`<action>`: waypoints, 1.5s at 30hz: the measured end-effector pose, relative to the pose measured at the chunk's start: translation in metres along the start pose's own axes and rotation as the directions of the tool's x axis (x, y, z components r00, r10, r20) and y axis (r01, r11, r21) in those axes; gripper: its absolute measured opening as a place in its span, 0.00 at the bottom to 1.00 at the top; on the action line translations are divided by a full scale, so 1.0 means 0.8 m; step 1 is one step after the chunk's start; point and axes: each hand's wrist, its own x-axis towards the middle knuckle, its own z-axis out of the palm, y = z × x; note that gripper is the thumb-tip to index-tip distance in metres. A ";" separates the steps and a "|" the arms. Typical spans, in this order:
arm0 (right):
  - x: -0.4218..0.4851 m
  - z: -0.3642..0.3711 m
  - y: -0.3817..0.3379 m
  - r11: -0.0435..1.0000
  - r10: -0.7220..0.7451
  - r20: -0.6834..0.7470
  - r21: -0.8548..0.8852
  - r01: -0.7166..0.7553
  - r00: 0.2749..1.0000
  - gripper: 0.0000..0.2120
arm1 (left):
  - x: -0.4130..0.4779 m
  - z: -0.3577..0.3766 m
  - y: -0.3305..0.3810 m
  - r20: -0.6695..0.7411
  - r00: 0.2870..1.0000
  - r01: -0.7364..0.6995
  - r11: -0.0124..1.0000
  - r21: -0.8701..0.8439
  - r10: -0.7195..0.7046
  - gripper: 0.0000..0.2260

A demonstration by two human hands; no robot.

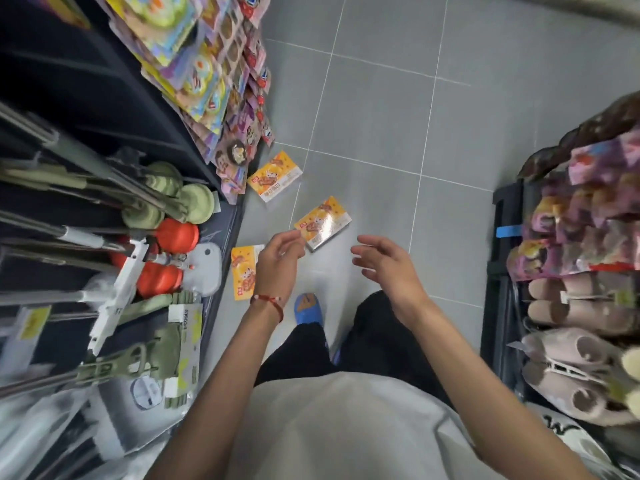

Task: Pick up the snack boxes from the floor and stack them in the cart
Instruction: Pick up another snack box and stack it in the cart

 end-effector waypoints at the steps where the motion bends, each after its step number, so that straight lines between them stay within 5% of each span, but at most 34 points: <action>1: 0.015 0.003 -0.014 1.000 0.001 0.001 0.006 -0.001 1.000 0.10 | 0.016 0.001 0.012 -0.001 1.000 0.009 1.000 0.001 -0.009 0.06; 23: 0.402 -0.071 -0.152 0.938 0.191 0.154 -0.321 -0.134 0.969 0.11 | 0.291 0.165 0.057 -0.181 0.915 0.357 0.933 -0.051 -0.360 0.06; 45: 0.756 -0.015 0.145 0.809 0.320 0.030 -0.528 -0.257 0.947 0.05 | 0.573 0.154 -0.307 -0.261 0.764 0.586 0.804 -0.103 -0.590 0.05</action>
